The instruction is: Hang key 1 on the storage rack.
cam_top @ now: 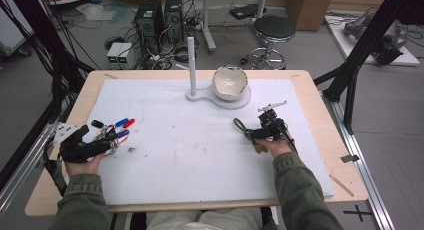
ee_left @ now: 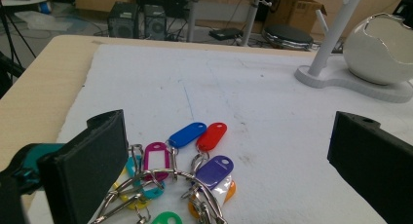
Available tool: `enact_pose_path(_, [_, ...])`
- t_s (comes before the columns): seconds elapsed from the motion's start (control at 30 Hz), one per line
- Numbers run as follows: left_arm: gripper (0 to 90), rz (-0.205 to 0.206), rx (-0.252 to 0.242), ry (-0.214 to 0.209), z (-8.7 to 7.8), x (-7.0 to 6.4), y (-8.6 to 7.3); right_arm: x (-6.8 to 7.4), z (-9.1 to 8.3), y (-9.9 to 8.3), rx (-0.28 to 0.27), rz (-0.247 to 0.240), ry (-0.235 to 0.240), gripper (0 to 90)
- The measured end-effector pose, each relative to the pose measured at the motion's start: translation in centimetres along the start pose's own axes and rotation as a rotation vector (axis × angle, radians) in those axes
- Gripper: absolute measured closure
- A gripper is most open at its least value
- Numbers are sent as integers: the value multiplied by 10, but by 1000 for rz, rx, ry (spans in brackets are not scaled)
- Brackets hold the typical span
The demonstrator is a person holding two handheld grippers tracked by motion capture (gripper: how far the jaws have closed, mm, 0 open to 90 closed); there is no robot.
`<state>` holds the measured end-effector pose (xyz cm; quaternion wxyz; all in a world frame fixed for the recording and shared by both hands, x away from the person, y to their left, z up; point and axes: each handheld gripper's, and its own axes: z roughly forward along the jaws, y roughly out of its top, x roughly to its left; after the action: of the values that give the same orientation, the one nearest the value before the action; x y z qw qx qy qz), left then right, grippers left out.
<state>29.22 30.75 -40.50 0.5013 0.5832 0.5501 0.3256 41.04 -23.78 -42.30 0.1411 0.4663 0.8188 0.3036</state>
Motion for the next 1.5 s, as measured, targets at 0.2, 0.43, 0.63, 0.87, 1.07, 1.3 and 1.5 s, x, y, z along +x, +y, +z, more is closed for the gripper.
enact_pose_path(0.2, [17,-6,2,5,0,1,0,5,4,-1,47,-51,33,505])
enact_pose_path(0.43, [17,-4,3,5,0,1,0,7,3,-1,51,-54,70,744])
enact_pose_path(0.63, [17,-4,4,4,0,1,0,5,1,-1,49,-24,85,774])
enact_pose_path(0.87, [17,-6,2,3,0,0,0,5,-2,-1,35,-7,110,784])
enact_pose_path(1.07, [17,-6,3,2,0,0,0,2,-9,-1,6,18,121,785])
enact_pose_path(1.3, [17,-6,1,5,1,0,0,2,-17,3,-28,49,121,788])
enact_pose_path(1.5, [17,-3,-4,17,0,1,0,7,-29,15,-72,53,137,788])
